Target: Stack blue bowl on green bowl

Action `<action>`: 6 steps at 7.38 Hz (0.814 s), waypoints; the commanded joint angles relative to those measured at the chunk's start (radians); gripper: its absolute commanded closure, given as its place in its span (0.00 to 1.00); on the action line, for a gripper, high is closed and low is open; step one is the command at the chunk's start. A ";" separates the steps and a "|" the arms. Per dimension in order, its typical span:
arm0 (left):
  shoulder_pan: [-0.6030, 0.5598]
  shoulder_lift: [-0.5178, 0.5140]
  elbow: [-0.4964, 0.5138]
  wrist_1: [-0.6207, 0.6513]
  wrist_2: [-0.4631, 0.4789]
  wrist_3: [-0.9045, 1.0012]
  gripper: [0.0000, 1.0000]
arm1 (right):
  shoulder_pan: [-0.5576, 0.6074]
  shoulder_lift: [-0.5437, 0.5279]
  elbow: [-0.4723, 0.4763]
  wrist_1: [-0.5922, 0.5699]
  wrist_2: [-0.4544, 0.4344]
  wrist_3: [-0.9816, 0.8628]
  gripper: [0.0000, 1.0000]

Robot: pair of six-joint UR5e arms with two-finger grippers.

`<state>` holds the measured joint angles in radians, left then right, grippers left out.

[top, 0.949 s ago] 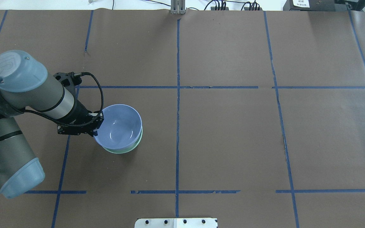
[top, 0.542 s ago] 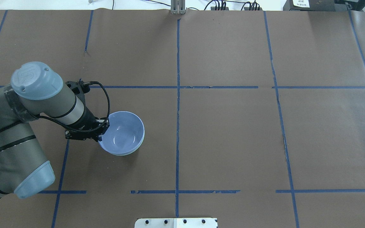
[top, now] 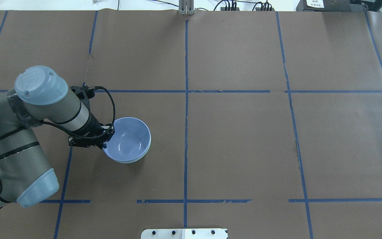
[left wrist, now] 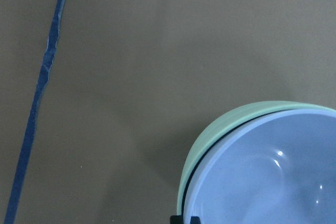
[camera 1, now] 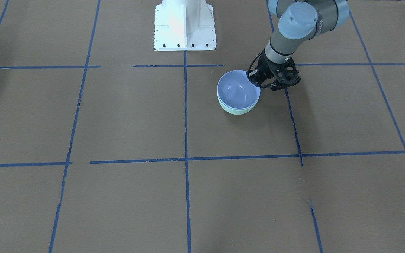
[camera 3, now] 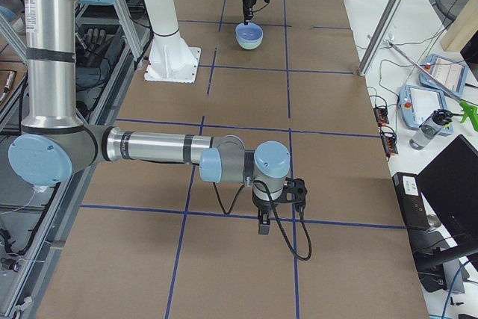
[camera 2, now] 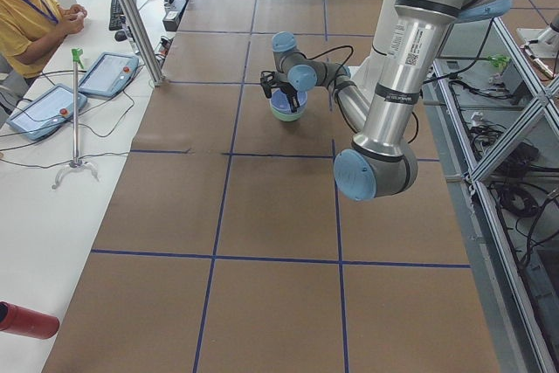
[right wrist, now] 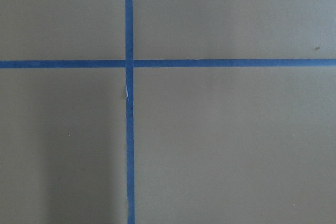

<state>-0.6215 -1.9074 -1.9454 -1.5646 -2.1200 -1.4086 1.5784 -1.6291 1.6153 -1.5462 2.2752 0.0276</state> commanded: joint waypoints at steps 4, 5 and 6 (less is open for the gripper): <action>-0.125 0.016 -0.055 0.011 -0.018 0.165 0.00 | 0.000 0.000 0.000 0.000 0.000 0.000 0.00; -0.200 0.040 -0.060 0.027 -0.069 0.306 0.00 | 0.000 0.000 0.000 0.000 0.001 0.000 0.00; -0.281 0.079 -0.060 0.044 -0.116 0.486 0.00 | 0.000 0.000 0.000 0.000 0.000 0.000 0.00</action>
<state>-0.8043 -1.8678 -1.9995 -1.5399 -2.1819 -1.1245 1.5785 -1.6291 1.6152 -1.5465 2.2755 0.0276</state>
